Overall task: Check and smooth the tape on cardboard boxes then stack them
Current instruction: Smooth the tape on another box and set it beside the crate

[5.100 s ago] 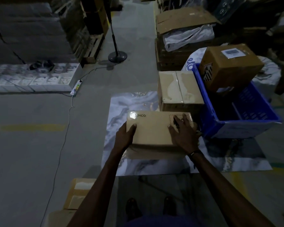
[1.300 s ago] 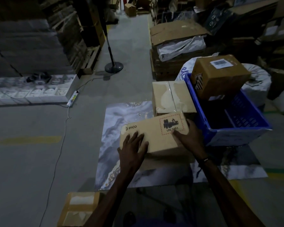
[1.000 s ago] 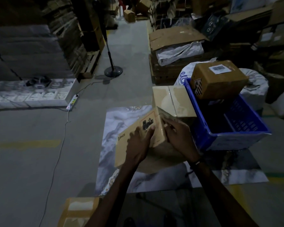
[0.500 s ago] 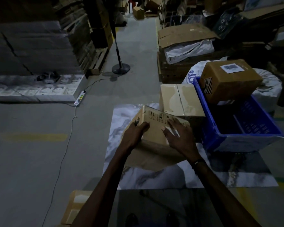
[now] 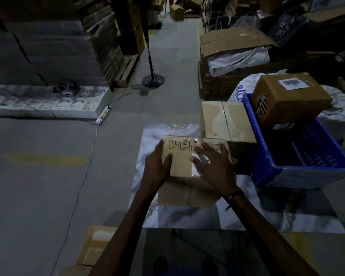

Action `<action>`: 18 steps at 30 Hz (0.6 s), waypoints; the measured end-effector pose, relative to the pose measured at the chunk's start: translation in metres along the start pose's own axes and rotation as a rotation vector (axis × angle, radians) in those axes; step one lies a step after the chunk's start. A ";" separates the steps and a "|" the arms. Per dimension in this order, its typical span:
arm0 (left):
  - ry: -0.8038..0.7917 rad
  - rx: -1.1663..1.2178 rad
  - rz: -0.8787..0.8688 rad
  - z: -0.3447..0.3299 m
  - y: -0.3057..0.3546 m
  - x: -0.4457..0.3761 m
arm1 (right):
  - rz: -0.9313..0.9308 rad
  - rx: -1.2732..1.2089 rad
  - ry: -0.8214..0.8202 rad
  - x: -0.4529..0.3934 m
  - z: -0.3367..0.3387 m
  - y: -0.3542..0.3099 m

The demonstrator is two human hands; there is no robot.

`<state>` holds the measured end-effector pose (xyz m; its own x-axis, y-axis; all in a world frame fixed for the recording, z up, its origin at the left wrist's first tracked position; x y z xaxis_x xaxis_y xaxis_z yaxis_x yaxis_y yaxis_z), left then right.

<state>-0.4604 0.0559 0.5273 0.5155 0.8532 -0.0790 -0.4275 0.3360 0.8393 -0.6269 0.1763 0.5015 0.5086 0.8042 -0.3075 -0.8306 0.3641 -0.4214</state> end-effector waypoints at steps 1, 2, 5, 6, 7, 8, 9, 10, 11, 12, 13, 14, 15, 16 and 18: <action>0.041 -0.024 -0.029 -0.001 -0.003 0.001 | -0.001 -0.023 0.018 0.000 -0.003 0.000; 0.072 -0.058 -0.047 -0.003 -0.008 0.002 | 0.007 -0.038 0.029 0.001 -0.007 0.001; 0.107 -0.085 -0.069 -0.010 -0.022 0.006 | 0.021 -0.011 0.020 0.002 -0.013 0.004; 0.100 -0.060 -0.053 -0.011 -0.025 0.007 | 0.040 -0.027 0.050 0.003 -0.009 0.001; 0.090 -0.035 -0.037 -0.013 -0.027 0.008 | 0.053 -0.060 0.070 0.004 -0.005 0.001; 0.079 -0.014 -0.020 -0.014 -0.028 0.009 | 0.061 -0.080 0.080 0.006 -0.002 0.000; 0.066 -0.009 -0.013 -0.014 -0.029 0.009 | 0.052 -0.084 0.074 0.008 -0.003 0.003; 0.049 -0.023 -0.014 -0.016 -0.029 0.007 | 0.031 -0.080 0.049 0.009 -0.005 0.006; 0.029 -0.050 -0.016 -0.016 -0.028 0.005 | 0.006 -0.068 0.031 0.009 -0.007 0.009; 0.011 -0.092 -0.012 -0.017 -0.027 0.003 | -0.002 -0.067 0.022 0.010 -0.009 0.011; 0.000 -0.150 -0.005 -0.018 -0.027 0.003 | 0.014 -0.087 0.032 0.010 -0.009 0.009; 0.010 -0.220 -0.015 -0.019 -0.025 0.004 | 0.057 -0.118 0.068 0.009 -0.006 0.006; 0.047 -0.283 -0.056 -0.020 -0.022 0.003 | 0.108 -0.139 0.110 0.008 -0.004 0.004; 0.086 -0.322 -0.124 -0.022 -0.020 0.002 | 0.138 -0.156 0.130 0.008 -0.001 0.003; 0.083 -0.349 -0.216 -0.029 -0.011 -0.002 | 0.147 -0.169 0.125 0.006 0.001 0.005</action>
<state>-0.4782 0.0617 0.5023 0.5650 0.7731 -0.2884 -0.5494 0.6132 0.5675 -0.6285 0.1832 0.4979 0.4179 0.7746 -0.4748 -0.8532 0.1552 -0.4979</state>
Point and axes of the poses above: each hand's wrist, its own x-axis away from the middle knuckle, its own z-axis out of the back of the hand, y = z × x, the point moved 1 cm from there along -x, towards the middle knuckle, and after that the axes turned 8 degrees about z, right-handed, at the moved point
